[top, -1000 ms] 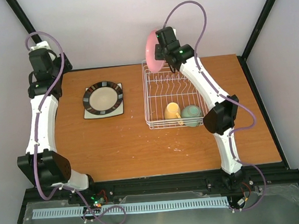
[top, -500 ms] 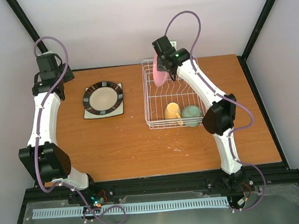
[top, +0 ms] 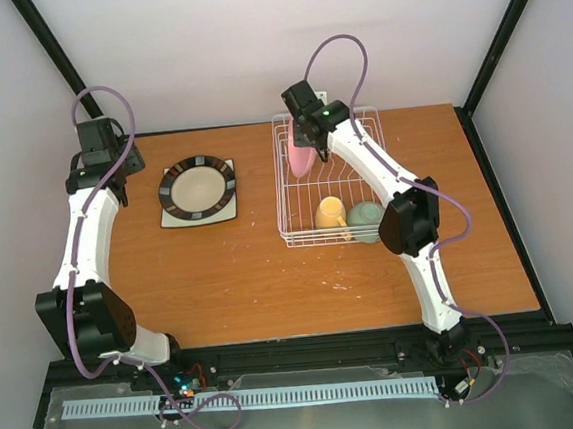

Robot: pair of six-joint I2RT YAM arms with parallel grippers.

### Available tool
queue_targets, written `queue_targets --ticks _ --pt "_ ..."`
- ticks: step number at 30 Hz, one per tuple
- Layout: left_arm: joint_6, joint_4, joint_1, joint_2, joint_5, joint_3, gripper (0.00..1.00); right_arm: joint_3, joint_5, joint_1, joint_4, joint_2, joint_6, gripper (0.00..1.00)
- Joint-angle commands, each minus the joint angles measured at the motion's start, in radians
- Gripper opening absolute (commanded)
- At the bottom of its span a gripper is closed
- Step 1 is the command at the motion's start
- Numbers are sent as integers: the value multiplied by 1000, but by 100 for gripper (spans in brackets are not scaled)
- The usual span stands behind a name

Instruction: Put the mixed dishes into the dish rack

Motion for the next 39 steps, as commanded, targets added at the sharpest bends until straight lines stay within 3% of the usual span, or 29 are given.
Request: queue_targets --ticks 1,12,15,23,25,28,30,31,32,39 --pt "7 0 4 -15 -15 7 68 46 19 15 -8 23 -18 3" --pt "2 -27 4 6 -1 -35 68 77 -35 33 -71 95 -38 3" --pt "2 -24 4 0 3 -49 68 75 -42 36 -82 98 -33 12" --pt "7 -27 4 17 3 -59 68 65 -67 47 -93 89 -43 13" --pt "6 -24 4 15 7 -65 68 67 -64 56 -95 88 -52 20" --pt "8 -18 4 10 15 -75 68 67 -82 60 -94 90 -46 19" --pt "13 -16 4 7 17 -80 68 68 -93 66 -95 93 -44 27" --pt "14 -15 4 6 16 -81 67 69 -92 69 -97 94 -47 38" --pt "17 -12 4 5 16 -84 67 69 -89 73 -99 95 -48 43" --pt "9 2 5 -9 45 -118 67 64 -52 84 -107 78 -39 53"
